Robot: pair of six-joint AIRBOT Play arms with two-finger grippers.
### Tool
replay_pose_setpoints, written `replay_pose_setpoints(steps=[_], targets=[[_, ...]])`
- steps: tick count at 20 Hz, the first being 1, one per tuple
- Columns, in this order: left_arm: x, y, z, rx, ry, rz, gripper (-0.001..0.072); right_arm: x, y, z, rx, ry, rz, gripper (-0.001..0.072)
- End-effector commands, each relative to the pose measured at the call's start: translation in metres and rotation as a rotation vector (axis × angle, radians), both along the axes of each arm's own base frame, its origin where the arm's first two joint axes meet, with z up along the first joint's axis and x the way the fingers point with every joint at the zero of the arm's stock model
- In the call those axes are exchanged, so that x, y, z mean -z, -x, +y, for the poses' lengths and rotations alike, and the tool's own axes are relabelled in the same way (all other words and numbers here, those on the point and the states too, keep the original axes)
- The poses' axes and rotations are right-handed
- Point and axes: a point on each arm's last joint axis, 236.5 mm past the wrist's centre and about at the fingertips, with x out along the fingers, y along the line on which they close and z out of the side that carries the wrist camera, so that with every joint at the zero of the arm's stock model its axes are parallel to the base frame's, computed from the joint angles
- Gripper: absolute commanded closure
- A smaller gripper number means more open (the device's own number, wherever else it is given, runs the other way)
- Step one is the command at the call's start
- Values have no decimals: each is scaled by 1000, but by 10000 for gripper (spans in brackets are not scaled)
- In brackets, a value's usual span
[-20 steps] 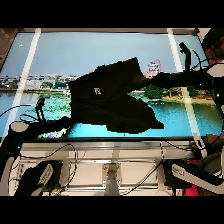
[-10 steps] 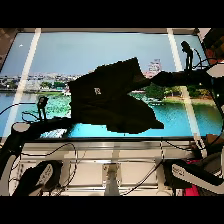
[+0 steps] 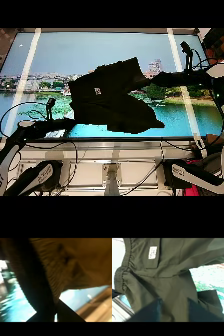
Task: Fold the clothes and pants, and hang the long-sleeved shirts on hangers.
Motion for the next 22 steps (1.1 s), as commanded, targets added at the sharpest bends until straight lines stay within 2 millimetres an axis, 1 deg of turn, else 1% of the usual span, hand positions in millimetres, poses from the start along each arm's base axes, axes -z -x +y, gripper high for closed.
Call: replay_pose_setpoints(steps=[1, 2, 3, 4, 5, 7, 8, 9, 10, 11, 12, 13, 15, 18, 19, 21, 22], targets=[[-22, 15, -20, 82, 109, 10, 701, 13, 2, -15, -1, 92, 10, 577], [-38, 16, -23, 85, 136, 10, 701, 20, 3, -25, 2, 142, 17, 702], [-52, 18, -23, 80, 138, 23, 701, 26, 4, -34, 9, 187, 28, 705], [-61, 22, -19, 90, 94, 32, 701, 32, 6, -41, 5, 225, 40, 707], [-61, 29, -5, 106, -13, 38, 701, 38, 10, -42, -6, 217, 70, 708], [-53, 40, 39, 74, -275, 70, 700, 56, 26, -39, -65, 142, 188, 709], [-49, 45, 61, 52, -387, 85, 700, 64, 35, -37, -95, 88, 257, 709], [-45, 50, 79, 37, -473, 95, 700, 70, 44, -33, -115, 8, 333, 709], [-41, 54, 91, 29, -531, 111, 699, 72, 55, -27, -150, -74, 410, 708], [-38, 56, 99, 22, -563, 129, 699, 71, 68, -21, -199, -154, 485, 709], [-35, 57, 103, 27, -579, 139, 699, 67, 80, -14, -248, -227, 547, 708], [-34, 57, 103, 28, -577, 144, 699, 67, 86, -10, -279, -262, 586, 707], [-31, 56, 103, 28, -575, 152, 699, 72, 96, -8, -309, -243, 637, 707], [-31, 52, 104, 19, -580, 140, 698, 92, 101, -7, -303, -156, 653, 706], [-31, 52, 104, 19, -579, 141, 698, 101, 108, -6, -302, -143, 679, 705], [-31, 51, 105, 17, -580, 138, 698, 115, 129, -3, -306, -164, 755, 703], [-31, 50, 105, 14, -582, 134, 698, 121, 141, -1, -310, -180, 799, 652]])
